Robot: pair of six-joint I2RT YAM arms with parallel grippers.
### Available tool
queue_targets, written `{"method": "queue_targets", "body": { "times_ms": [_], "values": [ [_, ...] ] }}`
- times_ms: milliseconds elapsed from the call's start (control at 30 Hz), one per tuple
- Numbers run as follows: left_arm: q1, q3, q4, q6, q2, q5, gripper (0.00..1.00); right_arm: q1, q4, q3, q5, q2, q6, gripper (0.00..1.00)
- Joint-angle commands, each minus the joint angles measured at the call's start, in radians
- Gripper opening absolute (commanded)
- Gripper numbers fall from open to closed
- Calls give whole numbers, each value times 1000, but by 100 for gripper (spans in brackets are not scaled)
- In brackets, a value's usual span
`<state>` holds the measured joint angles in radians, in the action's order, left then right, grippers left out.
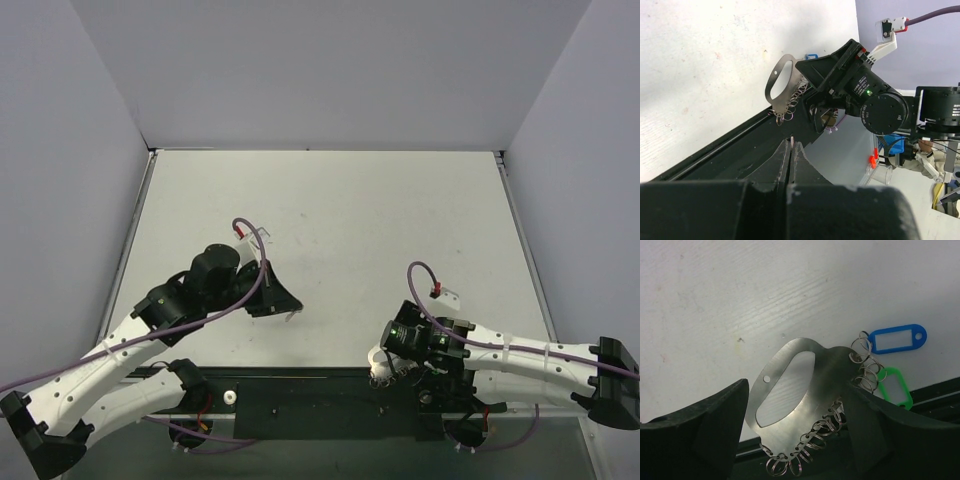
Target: Remove the keys from the keyring
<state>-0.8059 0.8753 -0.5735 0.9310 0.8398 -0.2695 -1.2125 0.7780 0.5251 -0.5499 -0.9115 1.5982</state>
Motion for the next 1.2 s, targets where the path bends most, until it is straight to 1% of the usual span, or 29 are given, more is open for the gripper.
{"method": "queue_targets", "body": {
  "times_ms": [0,100,167,333,433,533,733,800,867,933,1033,1167],
  "values": [
    [20,-7,-9,-26,-31,-14,0,-1,-5,-72,-31,20,193,69],
    [30,-9,-17,-34,-34,-19,0,-1,-16,-114,-25,33,271,66],
    [34,-10,-20,-38,-36,-22,0,-5,-19,-138,-19,39,296,64],
    [42,-27,-11,-40,-33,-30,0,-12,-22,-151,-19,0,316,63],
    [45,-35,-2,-35,-31,-40,0,-12,-61,-158,-5,-41,316,61],
    [45,-33,1,-34,-28,-40,0,-10,-159,-168,8,-76,289,58],
    [48,-30,-5,-34,-30,-40,0,39,-359,-163,25,-205,163,54],
    [48,-29,-17,-35,-33,-39,0,73,-425,-148,41,-254,88,53],
    [48,-25,-26,-37,-38,-36,0,106,-466,-114,57,-297,-10,52],
    [51,-19,-37,-38,-41,-34,0,134,-476,-54,65,-340,-59,52],
    [57,-9,-57,-46,-45,-31,0,178,-523,-10,103,-423,-130,51],
    [62,-2,-75,-52,-48,-30,0,263,-658,50,194,-524,-231,49]
  ]
}}
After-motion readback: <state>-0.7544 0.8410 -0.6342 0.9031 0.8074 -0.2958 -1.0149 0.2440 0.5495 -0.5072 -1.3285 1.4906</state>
